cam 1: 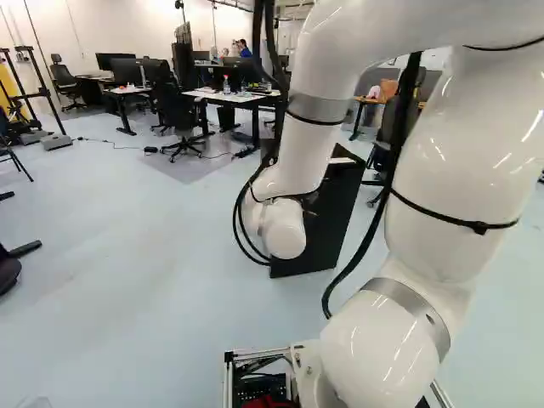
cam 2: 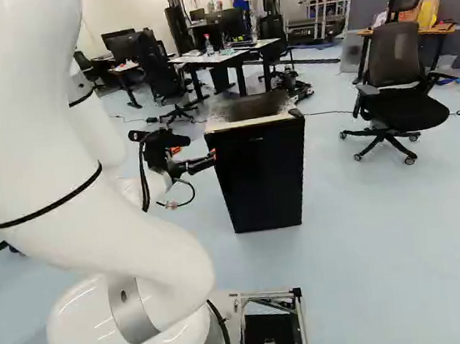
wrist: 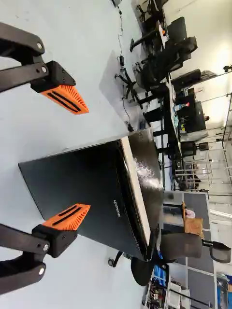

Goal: Grab a drink from the fridge

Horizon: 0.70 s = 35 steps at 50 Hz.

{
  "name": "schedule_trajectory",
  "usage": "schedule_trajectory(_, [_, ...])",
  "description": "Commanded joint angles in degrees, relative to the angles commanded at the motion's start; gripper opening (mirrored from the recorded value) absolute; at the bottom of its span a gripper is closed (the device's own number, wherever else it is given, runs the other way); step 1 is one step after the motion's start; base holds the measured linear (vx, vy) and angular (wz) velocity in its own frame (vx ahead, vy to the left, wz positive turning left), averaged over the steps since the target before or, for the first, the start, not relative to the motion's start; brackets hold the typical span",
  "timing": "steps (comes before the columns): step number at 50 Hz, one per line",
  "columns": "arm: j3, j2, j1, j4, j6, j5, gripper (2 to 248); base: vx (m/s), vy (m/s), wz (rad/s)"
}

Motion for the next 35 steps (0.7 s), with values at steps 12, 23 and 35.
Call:
schedule_trajectory(12, [-3.5, -5.2, 1.5, 4.1, 0.0, 1.4, 247, 0.000, 0.000, 0.000])
schedule_trajectory(23, [-6.8, -9.6, 2.7, 7.8, 0.0, 2.5, 247, 0.000, 0.000, 0.000])
schedule_trajectory(35, [-10.6, -14.5, 3.8, 11.8, 0.0, 3.5, 247, 0.000, 0.000, 0.000])
